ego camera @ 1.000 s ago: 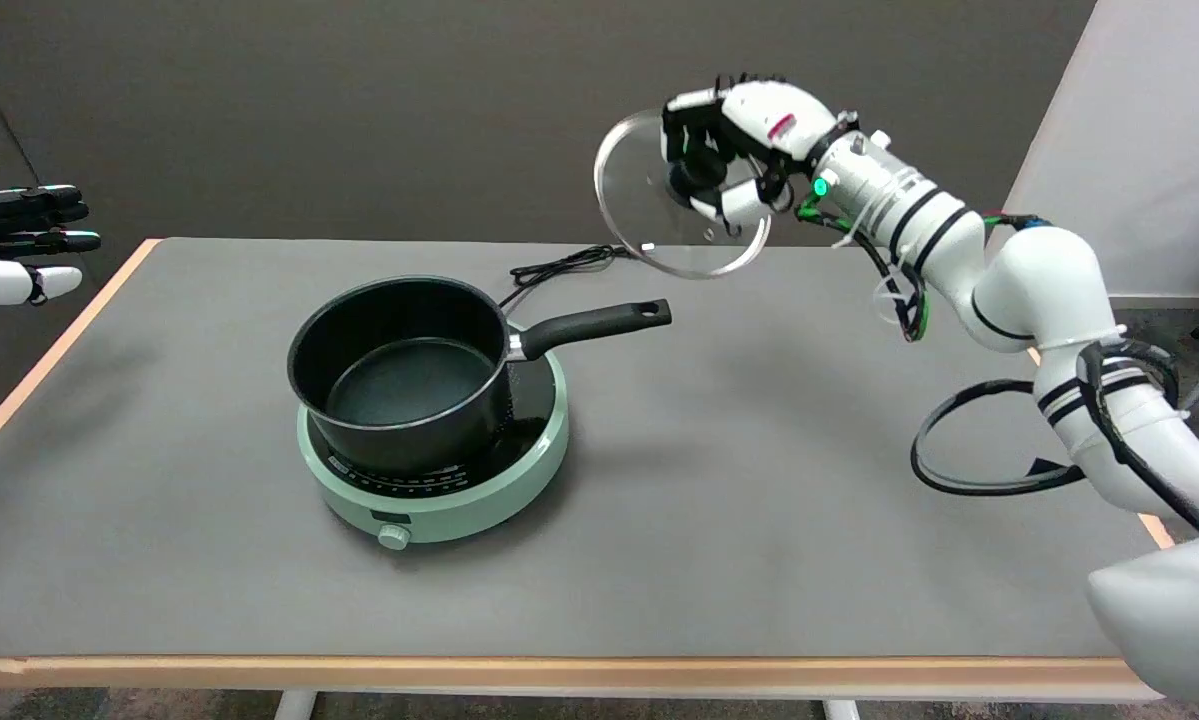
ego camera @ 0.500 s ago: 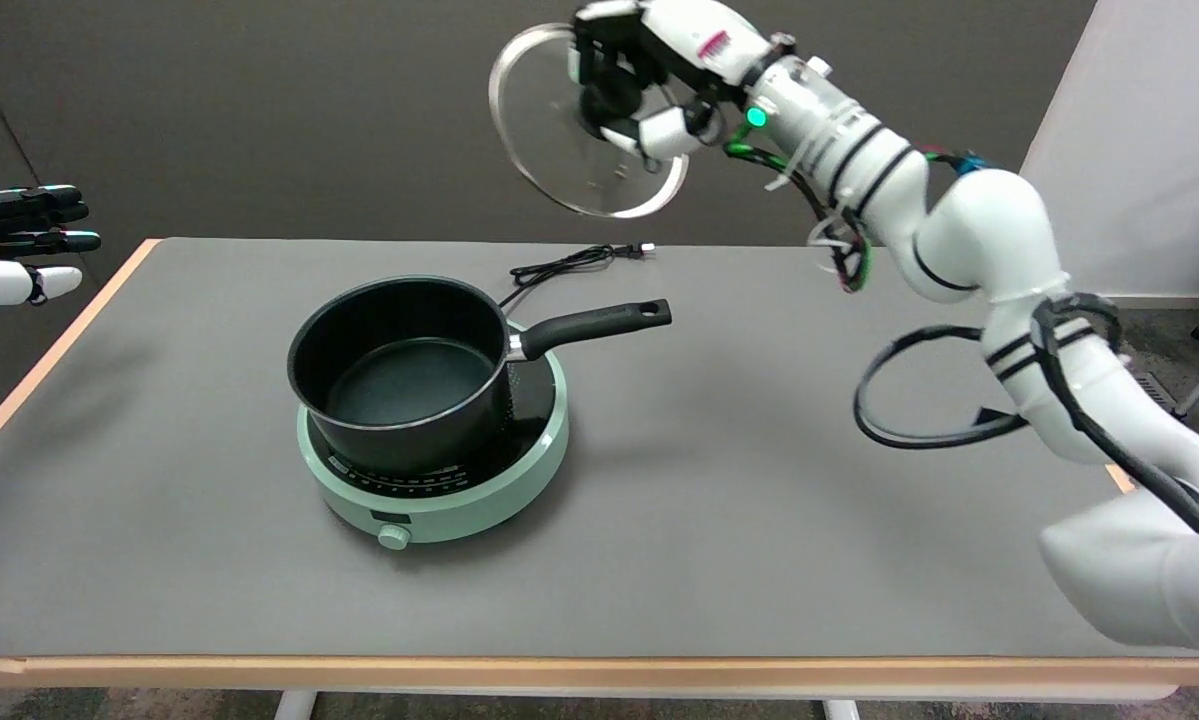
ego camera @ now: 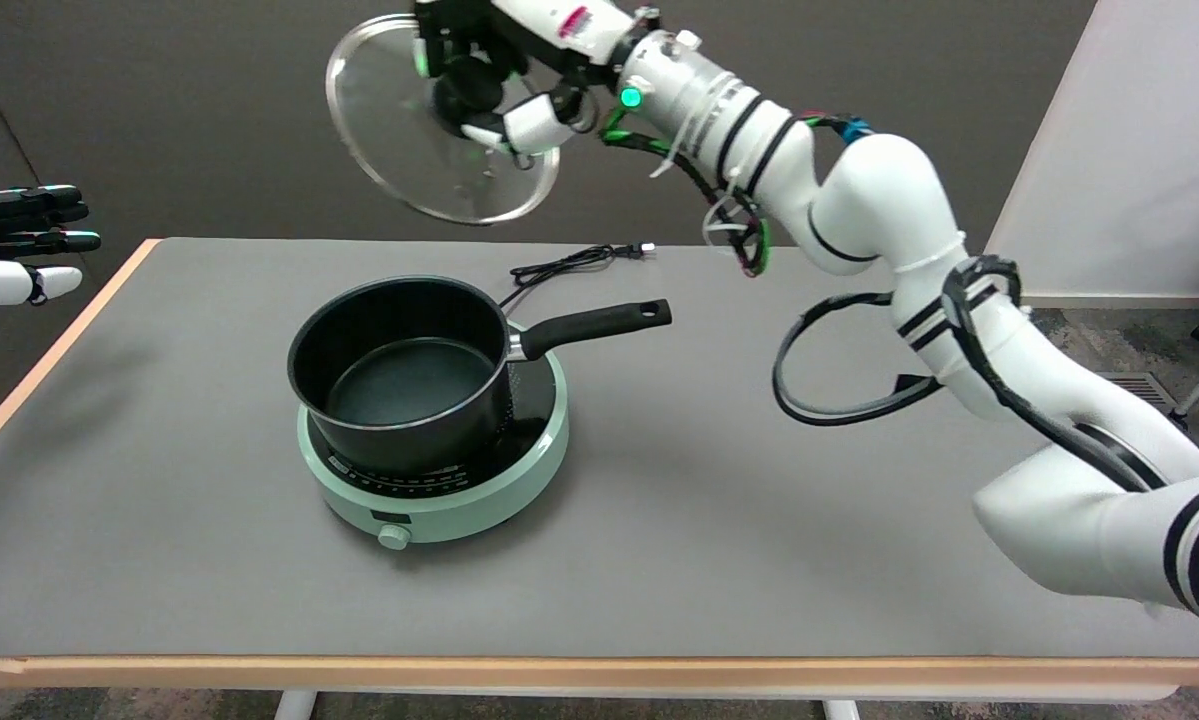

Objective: Place the pot lid onto the pot.

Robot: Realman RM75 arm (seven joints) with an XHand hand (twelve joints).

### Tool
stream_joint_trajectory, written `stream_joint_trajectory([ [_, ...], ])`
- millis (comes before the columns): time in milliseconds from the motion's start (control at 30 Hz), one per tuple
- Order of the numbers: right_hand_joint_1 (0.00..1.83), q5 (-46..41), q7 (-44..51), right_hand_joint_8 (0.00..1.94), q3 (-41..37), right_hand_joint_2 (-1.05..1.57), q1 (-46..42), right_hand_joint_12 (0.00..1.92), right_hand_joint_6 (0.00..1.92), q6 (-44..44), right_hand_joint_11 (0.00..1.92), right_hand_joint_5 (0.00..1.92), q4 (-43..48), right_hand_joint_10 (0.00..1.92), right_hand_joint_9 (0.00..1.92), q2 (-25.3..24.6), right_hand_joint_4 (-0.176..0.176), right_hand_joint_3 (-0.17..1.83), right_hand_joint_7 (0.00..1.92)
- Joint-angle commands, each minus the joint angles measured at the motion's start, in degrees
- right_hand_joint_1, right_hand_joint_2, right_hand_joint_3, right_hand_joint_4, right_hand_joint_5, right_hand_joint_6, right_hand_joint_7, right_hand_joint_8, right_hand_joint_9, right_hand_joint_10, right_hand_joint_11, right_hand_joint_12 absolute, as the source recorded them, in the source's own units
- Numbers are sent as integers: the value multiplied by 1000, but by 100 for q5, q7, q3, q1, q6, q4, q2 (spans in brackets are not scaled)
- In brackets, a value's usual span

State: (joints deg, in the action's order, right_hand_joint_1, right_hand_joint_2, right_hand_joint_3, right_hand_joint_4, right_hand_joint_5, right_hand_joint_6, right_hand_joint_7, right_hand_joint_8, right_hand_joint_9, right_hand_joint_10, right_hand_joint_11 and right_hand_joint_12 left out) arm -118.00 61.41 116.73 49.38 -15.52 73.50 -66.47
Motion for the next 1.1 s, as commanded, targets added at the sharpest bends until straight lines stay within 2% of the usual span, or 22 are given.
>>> stream_joint_trajectory([
  [33, 1500, 12, -210, 1397, 942, 822, 491, 1921, 1340, -177, 713, 598, 191, 1711, 760, -529, 160, 763, 818],
  [367, 1501, 192, -210, 1395, 1455, 818, 603, 1921, 1335, -340, 731, 605, 848, 1714, 760, -287, 156, 769, 822],
  [533, 1501, 545, -243, 1399, 1686, 819, 657, 1921, 1336, -542, 726, 603, 797, 1716, 760, -324, 156, 769, 819],
  [767, 1497, 749, -1037, 1392, 2224, 842, 1081, 1921, 1334, -840, 709, 601, -131, 1709, 761, -347, 160, 729, 799],
  [1100, 1500, 1770, -2592, 1401, 2804, 824, 1611, 1921, 1336, -1093, 706, 598, -316, 1718, 758, -118, 159, 762, 813],
])
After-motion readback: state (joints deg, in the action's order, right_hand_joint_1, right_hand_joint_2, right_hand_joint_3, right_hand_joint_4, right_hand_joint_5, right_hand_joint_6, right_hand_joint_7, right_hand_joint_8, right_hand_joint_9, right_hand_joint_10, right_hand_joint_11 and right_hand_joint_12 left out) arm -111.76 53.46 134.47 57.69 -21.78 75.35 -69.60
